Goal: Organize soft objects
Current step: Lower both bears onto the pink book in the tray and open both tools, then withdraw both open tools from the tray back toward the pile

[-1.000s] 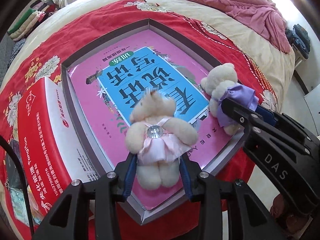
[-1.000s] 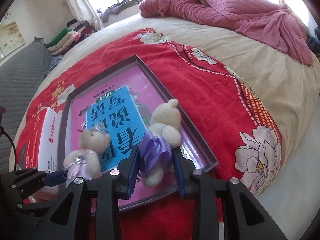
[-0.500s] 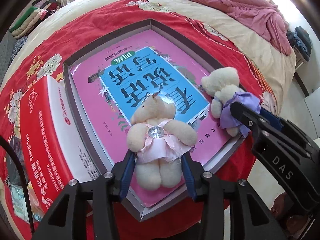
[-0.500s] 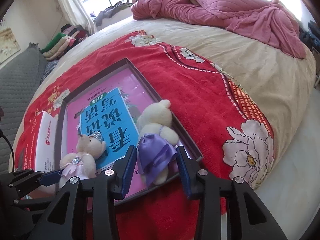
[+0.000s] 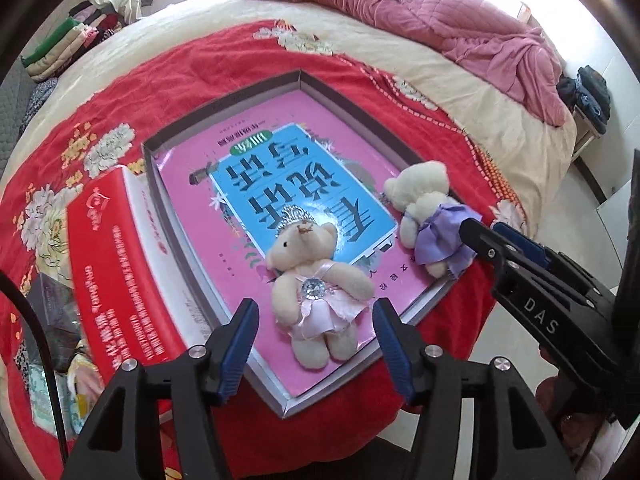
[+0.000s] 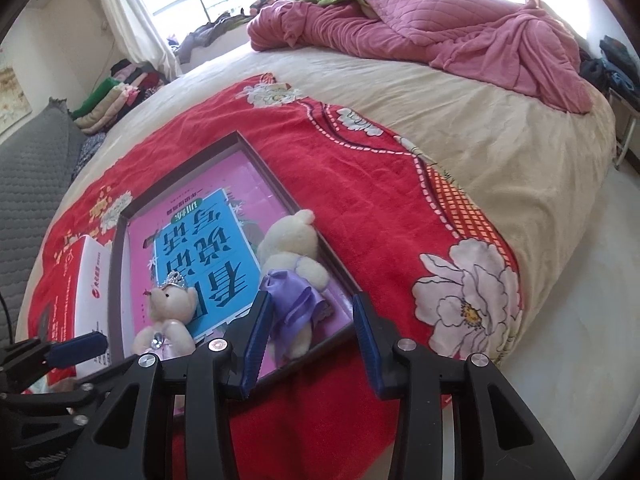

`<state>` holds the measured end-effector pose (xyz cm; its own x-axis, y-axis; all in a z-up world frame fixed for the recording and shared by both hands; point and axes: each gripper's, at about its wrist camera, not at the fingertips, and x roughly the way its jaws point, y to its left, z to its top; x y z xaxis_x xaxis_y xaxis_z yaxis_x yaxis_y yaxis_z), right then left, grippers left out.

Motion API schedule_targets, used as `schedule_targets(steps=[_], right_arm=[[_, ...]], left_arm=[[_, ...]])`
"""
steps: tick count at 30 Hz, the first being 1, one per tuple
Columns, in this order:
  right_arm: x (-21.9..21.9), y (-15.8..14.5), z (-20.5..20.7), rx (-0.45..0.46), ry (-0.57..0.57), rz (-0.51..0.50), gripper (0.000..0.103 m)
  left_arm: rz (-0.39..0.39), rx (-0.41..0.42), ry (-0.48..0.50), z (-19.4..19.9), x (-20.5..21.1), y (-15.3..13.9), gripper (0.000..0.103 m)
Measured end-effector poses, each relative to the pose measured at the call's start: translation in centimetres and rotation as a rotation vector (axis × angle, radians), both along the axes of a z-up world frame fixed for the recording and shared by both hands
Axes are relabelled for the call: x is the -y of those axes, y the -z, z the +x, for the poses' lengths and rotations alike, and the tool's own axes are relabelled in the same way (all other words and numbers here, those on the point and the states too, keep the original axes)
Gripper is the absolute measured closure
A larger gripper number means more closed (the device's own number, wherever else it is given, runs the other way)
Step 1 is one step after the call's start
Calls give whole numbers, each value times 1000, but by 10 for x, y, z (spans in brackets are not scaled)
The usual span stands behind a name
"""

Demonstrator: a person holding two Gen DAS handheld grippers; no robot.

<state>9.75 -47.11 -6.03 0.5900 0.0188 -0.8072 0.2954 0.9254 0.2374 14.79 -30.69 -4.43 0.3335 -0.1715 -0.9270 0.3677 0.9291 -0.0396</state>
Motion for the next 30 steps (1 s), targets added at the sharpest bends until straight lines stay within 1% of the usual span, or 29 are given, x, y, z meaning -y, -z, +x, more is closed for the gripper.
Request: schedule_targets(steps=[4,6,9,11,14,17,20,21,23,26,30], right_arm=[[-2,-10,-6,11,5,-17,59],[-5,-14,-8,15,3,-32,51],[-10,-22,-13,27,1,-41,50],[-16,-29,-18,36,1,-69,49],[-22,-39,-25,53,4,-95,44],[-30,-50,-32,78,5,-109,43],[-39,-60,-37,94,0,-131,34],[-43,-63,-38,100,-2,-140,33],[-50,-69,-39,99,-7,-168,32],[-66,-81,-42,106,-26,-241,31],[-82,-94,-44,113,-51,-278,31]], left_arm=[[-11,27,-11,-7,-11,-12,42],[-16,36,-18,-9,-16,-17,41],[-15,49,-36,-11,-23,-23,40],[-22,54,-44,-12,-27,-27,40],[-35,72,-55,-17,-34,-36,37],[-45,84,-62,-20,-41,-41,35],[-38,99,-66,-26,-48,-47,35],[-40,103,-69,-28,-52,-49,34],[-49,110,-79,-31,-59,-52,34],[-46,125,-91,-36,-70,-57,34],[-64,124,-123,-40,-89,-63,34]])
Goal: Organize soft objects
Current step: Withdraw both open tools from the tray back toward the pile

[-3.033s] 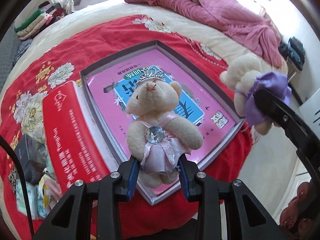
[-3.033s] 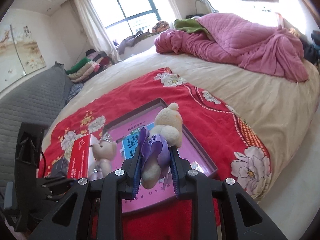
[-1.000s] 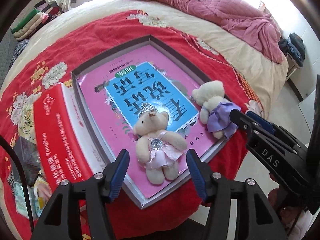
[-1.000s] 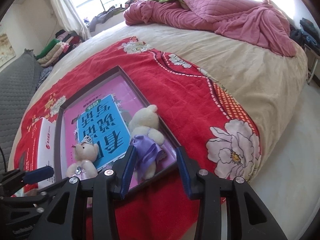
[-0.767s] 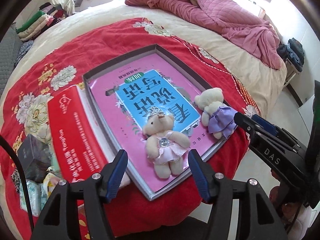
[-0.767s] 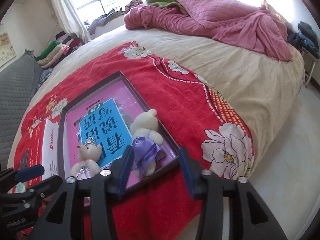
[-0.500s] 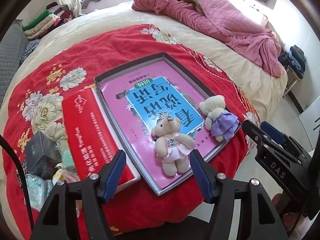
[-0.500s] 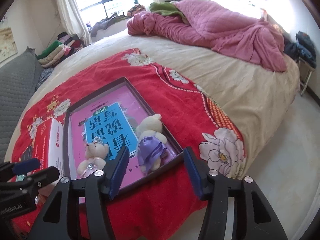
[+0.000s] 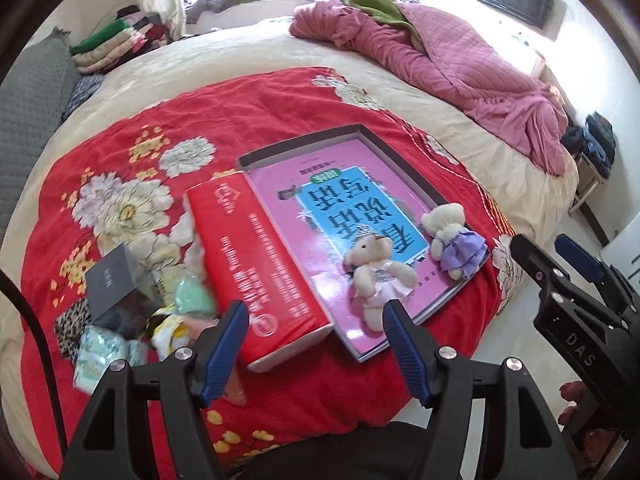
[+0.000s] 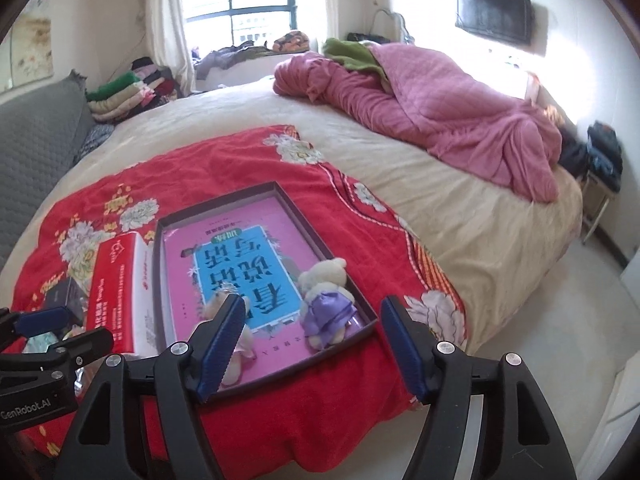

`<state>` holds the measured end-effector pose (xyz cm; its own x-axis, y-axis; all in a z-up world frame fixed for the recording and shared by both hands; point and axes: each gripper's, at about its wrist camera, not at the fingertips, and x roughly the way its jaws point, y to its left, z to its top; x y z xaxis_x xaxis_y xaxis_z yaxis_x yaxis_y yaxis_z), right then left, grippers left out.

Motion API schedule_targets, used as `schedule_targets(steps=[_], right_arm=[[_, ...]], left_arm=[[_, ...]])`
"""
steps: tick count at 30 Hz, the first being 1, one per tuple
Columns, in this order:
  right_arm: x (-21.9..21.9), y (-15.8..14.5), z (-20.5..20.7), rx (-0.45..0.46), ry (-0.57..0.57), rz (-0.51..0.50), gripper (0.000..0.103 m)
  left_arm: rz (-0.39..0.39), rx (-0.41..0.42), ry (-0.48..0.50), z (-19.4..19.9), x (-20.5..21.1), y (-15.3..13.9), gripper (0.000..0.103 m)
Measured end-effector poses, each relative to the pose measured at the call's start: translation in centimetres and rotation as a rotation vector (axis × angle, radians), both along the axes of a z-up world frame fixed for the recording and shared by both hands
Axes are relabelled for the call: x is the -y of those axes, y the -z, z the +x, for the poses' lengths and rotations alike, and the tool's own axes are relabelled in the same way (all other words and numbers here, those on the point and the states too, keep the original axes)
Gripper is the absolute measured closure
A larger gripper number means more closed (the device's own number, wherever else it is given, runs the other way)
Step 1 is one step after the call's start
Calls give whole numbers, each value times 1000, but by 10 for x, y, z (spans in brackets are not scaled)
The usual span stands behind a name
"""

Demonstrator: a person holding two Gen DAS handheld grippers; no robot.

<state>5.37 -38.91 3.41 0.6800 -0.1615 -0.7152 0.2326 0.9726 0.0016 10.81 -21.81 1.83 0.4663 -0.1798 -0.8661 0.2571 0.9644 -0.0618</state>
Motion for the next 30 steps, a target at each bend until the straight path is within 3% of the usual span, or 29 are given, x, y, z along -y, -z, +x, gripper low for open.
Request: schedule_targets(steps=[12,30], right_arm=[[-58,-40,-6,69,-109,-39,29],[-144,-66,-17,108,-282,-48,29]], left_arm=[[-27,37,-69,-9,-47,-23,34],[-49,43,-229,-37,-146,-33,34]])
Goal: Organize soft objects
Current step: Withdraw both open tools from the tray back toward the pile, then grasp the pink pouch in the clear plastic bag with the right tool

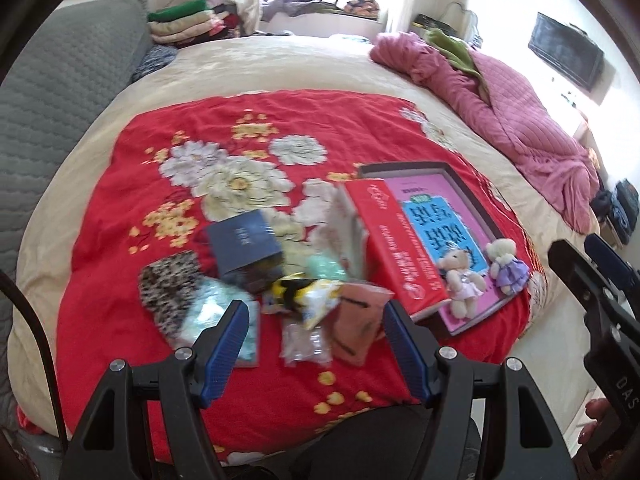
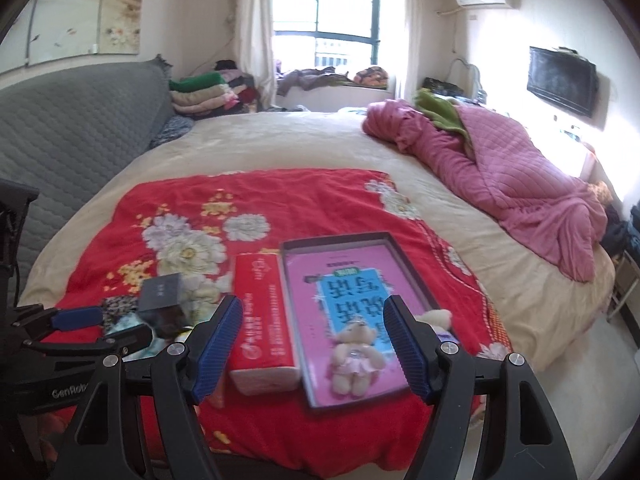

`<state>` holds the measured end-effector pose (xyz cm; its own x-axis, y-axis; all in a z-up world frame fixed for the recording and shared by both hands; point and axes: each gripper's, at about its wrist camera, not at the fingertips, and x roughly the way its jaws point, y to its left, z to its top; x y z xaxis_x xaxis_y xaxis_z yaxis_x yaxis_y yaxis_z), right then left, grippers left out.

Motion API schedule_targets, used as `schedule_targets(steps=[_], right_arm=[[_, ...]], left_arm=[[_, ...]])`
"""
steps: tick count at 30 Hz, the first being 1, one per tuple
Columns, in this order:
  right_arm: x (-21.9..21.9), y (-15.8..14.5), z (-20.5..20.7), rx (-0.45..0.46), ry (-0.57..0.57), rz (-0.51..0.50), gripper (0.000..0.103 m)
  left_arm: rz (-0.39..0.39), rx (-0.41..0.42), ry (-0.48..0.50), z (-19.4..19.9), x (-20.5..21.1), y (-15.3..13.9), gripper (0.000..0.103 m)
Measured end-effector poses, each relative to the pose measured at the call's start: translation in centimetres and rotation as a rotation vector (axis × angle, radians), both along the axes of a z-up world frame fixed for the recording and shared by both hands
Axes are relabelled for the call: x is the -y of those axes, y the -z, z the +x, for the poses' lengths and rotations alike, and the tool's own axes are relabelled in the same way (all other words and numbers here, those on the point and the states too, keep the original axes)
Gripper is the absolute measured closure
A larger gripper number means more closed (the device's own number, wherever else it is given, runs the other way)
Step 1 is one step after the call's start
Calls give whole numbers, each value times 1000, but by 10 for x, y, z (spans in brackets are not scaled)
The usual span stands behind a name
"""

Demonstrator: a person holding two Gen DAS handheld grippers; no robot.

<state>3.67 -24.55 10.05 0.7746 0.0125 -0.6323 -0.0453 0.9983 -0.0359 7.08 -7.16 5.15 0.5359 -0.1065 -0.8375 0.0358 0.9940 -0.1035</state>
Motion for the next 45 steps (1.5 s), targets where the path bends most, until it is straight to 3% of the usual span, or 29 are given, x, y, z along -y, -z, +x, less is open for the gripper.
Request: schedule_targets(steps=[13,27,35,45], right_arm=[[-42,-1,-7,-16,-83,-9,29],[-59,13,-15,-68,-89,60,29],[-69,45,-19,-142,-80,75,29],[-64,102,-12,-247,14,198,29]], left_arm=[[5,-15,-138,-18,-82,-6,34],[18,-46,-179,-42,-118,9,34],[-10,-81,-180,-47,-122,30,34],[-24,-94,-146,-44,-111,57,34]])
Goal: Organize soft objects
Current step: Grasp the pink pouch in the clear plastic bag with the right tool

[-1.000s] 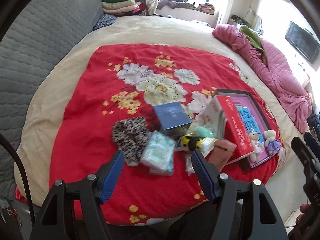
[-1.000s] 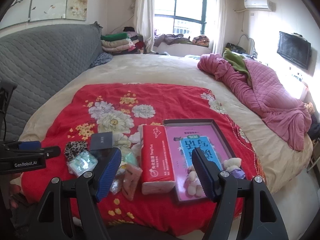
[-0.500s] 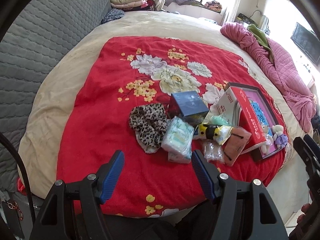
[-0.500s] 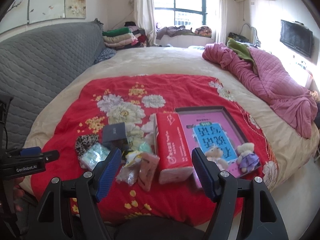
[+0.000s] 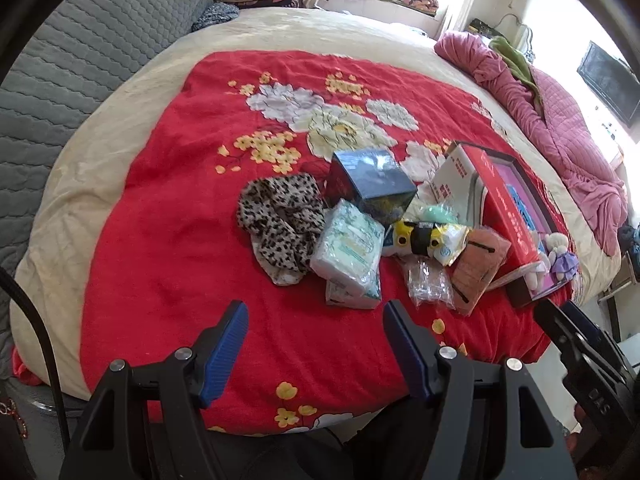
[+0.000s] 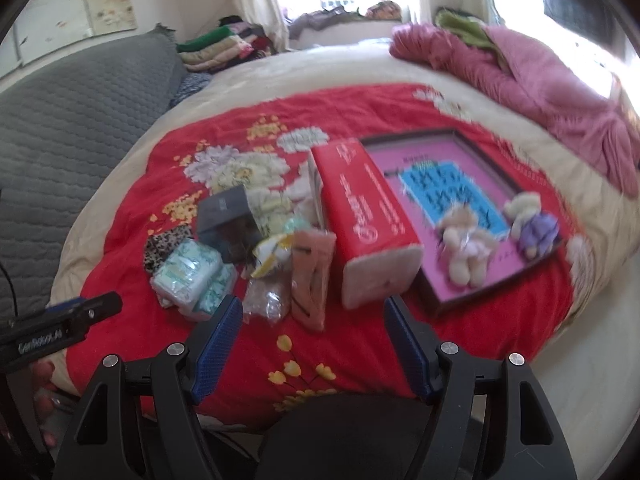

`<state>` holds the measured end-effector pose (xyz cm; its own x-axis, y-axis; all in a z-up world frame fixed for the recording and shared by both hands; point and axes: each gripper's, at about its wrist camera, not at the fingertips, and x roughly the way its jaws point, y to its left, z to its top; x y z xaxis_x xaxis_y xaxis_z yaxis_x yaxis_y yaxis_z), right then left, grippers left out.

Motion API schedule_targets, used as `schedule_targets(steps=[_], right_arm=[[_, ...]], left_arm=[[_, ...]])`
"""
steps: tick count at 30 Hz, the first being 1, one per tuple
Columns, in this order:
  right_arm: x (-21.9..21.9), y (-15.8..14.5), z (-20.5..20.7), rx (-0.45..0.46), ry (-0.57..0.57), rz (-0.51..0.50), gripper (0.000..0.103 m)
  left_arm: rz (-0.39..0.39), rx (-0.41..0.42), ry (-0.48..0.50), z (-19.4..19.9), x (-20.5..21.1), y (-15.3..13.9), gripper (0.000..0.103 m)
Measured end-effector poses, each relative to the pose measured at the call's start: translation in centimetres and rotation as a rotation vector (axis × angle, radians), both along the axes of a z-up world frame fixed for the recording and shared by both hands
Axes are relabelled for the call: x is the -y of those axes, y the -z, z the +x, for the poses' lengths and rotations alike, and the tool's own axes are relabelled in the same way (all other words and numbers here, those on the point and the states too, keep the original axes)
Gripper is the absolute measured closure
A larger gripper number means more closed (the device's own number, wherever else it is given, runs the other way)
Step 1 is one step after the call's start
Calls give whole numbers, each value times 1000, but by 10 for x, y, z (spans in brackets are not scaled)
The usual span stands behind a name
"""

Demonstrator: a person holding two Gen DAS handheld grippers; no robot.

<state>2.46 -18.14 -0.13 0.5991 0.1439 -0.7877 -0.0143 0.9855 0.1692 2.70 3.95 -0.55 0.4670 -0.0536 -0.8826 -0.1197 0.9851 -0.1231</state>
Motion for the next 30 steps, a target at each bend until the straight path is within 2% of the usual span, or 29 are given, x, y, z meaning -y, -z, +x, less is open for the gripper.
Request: schedule_targets(steps=[6,13,21,26,30], right_arm=[[0,31,16,-65,57,56,29],[-8,59,35,-115,184,52,32],[-18,73,55,-122,289,26,32],[-25,87,65,-169,333,17,32],[-29,90,74,-160,371,-8,32]], left_arm=[[-11,-36,8,9,5,20,34],[-29,-53,12,17,6,32,34],[-41,-63,19,41,0,42,34],[-37,-74,40,52,3,47,34],[-36,-81,59,58,7,48,34]])
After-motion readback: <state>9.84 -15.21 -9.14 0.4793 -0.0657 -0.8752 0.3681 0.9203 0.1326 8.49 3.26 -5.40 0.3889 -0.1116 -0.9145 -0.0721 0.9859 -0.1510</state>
